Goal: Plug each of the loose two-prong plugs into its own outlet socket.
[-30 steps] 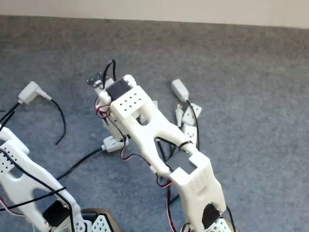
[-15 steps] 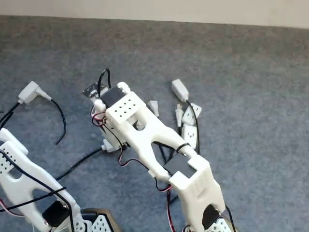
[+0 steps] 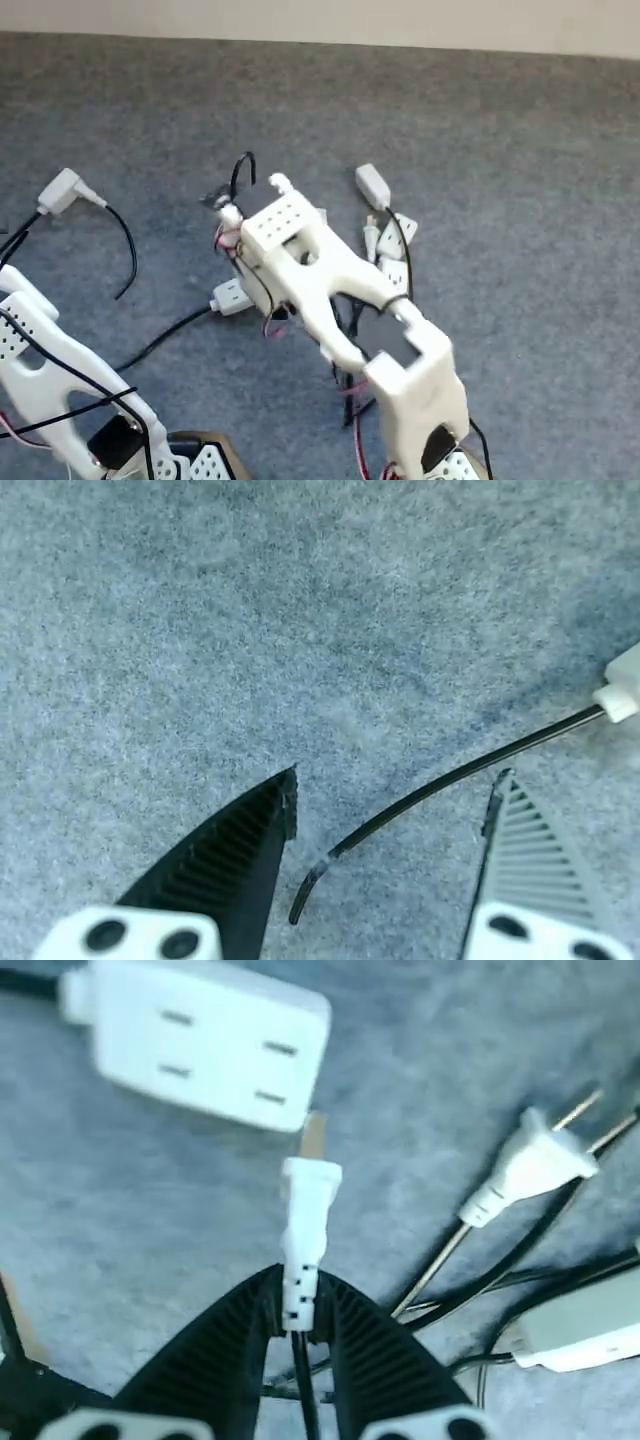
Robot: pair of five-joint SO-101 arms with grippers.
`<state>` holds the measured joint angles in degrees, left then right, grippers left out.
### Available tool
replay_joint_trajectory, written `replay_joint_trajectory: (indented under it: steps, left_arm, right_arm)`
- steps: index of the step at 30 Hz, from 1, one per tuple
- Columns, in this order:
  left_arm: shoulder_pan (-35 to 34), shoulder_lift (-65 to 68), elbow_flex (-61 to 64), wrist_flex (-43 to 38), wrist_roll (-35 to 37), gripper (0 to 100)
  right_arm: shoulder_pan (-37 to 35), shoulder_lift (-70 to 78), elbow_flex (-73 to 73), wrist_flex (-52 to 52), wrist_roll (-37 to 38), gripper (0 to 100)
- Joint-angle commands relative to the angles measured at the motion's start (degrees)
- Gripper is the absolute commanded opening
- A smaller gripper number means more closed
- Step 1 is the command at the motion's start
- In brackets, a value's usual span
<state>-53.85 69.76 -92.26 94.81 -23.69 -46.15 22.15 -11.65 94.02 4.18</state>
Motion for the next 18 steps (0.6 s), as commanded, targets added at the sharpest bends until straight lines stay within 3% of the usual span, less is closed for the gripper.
replay_joint_trajectory:
  steps: [1, 6, 12, 15, 18]
  left_arm:
    - [-0.22, -0.84, -2.95, 0.44, -0.09, 30]
    - [0.13, -0.92, -3.03, 1.49, -0.09, 30]
    - [1.01, -0.92, -3.03, 3.16, -0.09, 30]
    - [1.10, -1.01, -3.03, 3.34, 0.00, 30]
    - [1.01, -1.01, -3.03, 4.57, -0.09, 30]
  right_arm:
    - [-5.49, -20.62, 10.15, -6.64, 0.70, 0.6]
    - [-3.12, -38.02, 30.73, -17.63, 3.34, 0.6]
    - [0.57, -41.01, 59.30, -37.41, 4.92, 0.6]
    - [0.40, -40.92, 64.75, -44.09, 6.07, 0.6]
    - [0.57, -41.01, 65.36, -44.00, 6.33, 0.6]
